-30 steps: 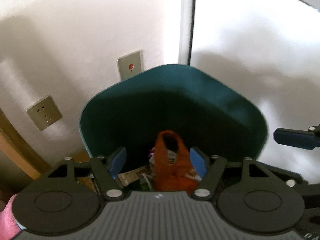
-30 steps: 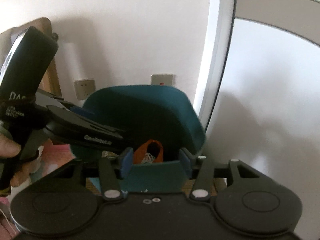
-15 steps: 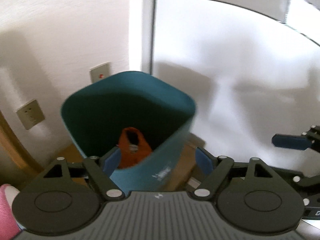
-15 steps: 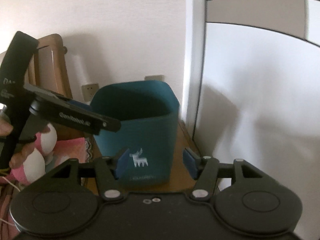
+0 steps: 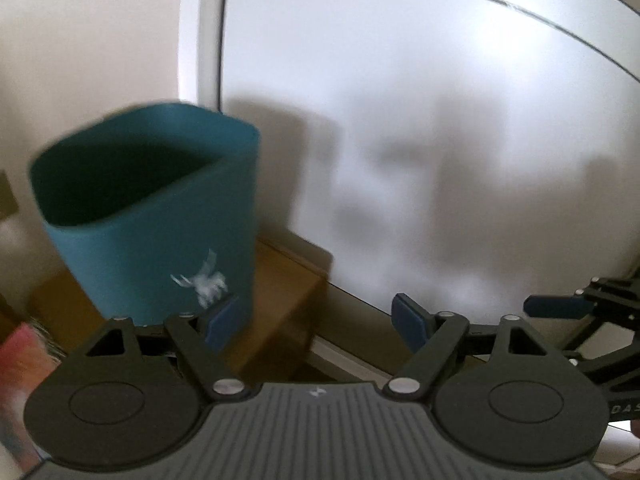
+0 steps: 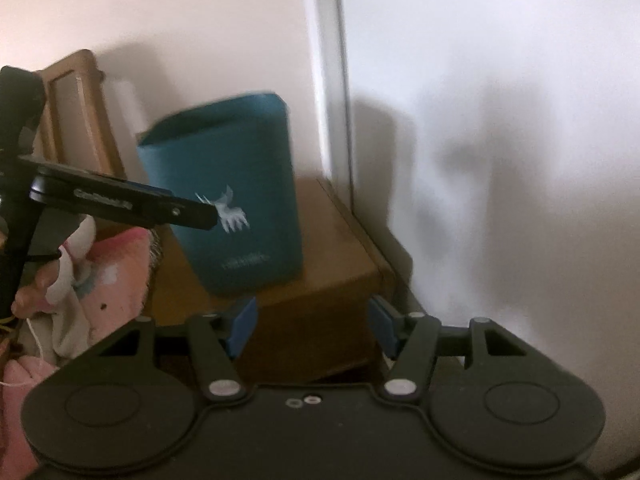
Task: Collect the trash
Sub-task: 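Withdraw both open tools from the bin, then lower both tools toward the white tissues on the floor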
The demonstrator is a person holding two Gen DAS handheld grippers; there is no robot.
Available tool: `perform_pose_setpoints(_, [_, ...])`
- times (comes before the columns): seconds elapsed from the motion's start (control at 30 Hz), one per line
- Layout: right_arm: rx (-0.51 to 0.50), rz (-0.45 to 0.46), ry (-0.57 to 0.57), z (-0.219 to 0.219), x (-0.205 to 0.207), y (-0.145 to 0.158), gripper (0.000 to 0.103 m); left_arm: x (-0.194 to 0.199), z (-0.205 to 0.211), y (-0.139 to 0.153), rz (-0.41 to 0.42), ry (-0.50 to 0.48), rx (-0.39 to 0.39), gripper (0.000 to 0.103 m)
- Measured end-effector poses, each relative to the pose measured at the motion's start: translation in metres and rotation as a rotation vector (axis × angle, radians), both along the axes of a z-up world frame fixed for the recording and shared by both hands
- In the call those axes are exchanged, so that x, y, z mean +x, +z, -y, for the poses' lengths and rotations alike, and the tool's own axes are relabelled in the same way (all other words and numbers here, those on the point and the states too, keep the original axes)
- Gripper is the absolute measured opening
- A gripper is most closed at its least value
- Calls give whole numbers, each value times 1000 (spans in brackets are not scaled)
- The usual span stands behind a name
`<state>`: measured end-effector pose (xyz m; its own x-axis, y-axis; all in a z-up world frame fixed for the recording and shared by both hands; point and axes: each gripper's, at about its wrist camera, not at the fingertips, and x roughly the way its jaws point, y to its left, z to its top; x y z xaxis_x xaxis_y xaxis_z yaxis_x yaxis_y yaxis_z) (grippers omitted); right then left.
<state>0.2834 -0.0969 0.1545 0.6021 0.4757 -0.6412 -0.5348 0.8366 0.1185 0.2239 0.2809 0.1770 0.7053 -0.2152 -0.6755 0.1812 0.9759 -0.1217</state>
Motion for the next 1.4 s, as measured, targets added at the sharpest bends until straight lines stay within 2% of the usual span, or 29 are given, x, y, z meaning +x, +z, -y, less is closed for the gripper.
perform_pose_setpoints(0.07, [0,-34,-20,12,0,-21,61,1,6,-19,-16,-9,-36,102])
perform_pose_setpoints(0.17, [-19,-81,-55,25,1,-58,61,4,12,-47,-19,-15,-69,103])
perform_pose_setpoints(0.27, [-40,-126,-101,40,5,-100,61,10,22,-84,-39,-35,-71,103])
perform_pose_setpoints(0.47, [-73,-242,-185,75,13,-184,61,30,40,-168,-163,-45,-89,103])
perform_pose_setpoints(0.57, [-84,-316,-222,89,18,-228,61,42,49,-212,-234,-44,-77,103])
perform_pose_setpoints(0.67, [-113,-386,-244,101,22,-275,61,43,64,-253,-262,-71,-7,103])
perform_pose_setpoints(0.87, [-182,-513,-233,115,28,-364,61,43,100,-342,-320,-229,118,103])
perform_pose_setpoints(1.0, [-262,-584,-157,116,26,-422,61,30,127,-401,-383,-363,165,103])
perform_pose_setpoints(1.2, [-312,-666,-79,116,24,-485,61,6,172,-475,-416,-593,303,103])
perform_pose_setpoints(1.4, [-323,-734,-12,113,25,-538,61,-21,209,-535,-447,-791,372,103])
